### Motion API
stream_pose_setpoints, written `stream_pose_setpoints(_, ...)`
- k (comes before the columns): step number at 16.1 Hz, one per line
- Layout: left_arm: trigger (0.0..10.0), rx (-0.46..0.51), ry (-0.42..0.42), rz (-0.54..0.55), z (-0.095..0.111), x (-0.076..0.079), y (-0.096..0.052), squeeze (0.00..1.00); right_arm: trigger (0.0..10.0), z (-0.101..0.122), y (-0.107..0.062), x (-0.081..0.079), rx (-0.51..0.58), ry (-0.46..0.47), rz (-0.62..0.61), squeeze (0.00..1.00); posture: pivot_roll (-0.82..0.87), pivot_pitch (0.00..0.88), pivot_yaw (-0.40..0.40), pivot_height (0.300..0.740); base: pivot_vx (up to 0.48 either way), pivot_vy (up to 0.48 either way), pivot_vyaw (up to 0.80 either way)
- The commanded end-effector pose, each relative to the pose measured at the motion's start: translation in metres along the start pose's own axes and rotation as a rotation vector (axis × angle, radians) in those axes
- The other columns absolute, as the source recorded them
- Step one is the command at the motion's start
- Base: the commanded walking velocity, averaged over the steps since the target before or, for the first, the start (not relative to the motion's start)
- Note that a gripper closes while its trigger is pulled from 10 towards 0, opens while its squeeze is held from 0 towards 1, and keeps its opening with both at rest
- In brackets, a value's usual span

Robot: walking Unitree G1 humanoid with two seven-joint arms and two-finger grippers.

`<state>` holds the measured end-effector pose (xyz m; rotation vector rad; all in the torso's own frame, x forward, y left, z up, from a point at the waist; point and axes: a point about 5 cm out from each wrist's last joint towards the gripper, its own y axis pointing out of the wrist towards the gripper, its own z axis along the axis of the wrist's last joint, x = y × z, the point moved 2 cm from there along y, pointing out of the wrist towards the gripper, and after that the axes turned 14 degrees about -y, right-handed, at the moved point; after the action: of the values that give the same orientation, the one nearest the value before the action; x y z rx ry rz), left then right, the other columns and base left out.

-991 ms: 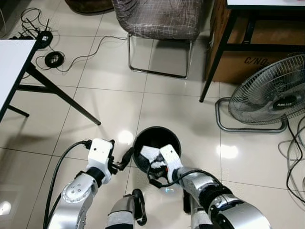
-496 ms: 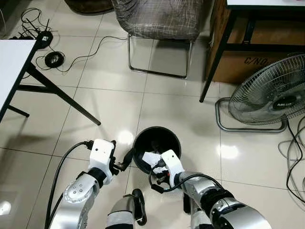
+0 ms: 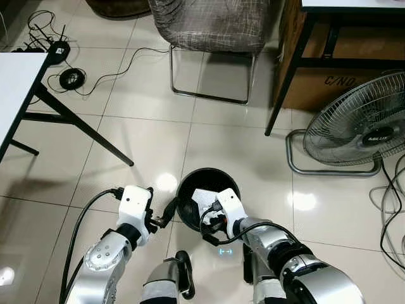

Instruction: Picking trash to rubbish bin

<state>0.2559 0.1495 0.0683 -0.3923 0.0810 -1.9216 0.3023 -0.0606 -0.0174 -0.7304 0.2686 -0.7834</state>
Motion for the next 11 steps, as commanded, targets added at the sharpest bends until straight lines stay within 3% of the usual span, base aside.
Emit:
stream_pose_setpoints(1,10.0,-0.02,-0.005,0.012,-0.0044,-0.0018,-0.0045,0.0,10.0,-0.0044,0.0014,-0.0061,-0.007,0.023,0.016,1.0,-0.03,0.355,0.134,0.74,0.0,0.0,0.0)
stream_pose_setpoints(11,10.0,-0.022,-0.009,0.011,-0.0057,-0.001,-0.0037,0.0,10.0,-0.0093,0.0003,-0.0045,-0.014,0.023,0.01,1.0,-0.03,0.354,0.135,0.74,0.0,0.0,0.0)
